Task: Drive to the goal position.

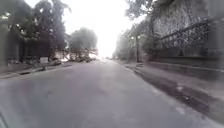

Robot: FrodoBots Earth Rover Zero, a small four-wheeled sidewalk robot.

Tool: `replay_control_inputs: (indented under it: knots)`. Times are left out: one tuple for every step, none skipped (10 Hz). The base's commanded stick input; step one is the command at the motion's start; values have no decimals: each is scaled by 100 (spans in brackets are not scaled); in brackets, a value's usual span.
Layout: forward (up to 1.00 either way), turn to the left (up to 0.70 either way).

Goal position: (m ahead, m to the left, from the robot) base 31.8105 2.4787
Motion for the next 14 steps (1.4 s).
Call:
replay_control_inputs:
  knots:
    - [0, 0]
    - [0, 0]
    - [1, 0]
    - [19, 0]
    - [86, 0]
    - [100, 0]
    - [100, 0]
    - [100, 0]
    - [100, 0]
    - [100, 0]
    - [100, 0]
    - [100, 0]
    - [100, 0]
    - [100, 0]
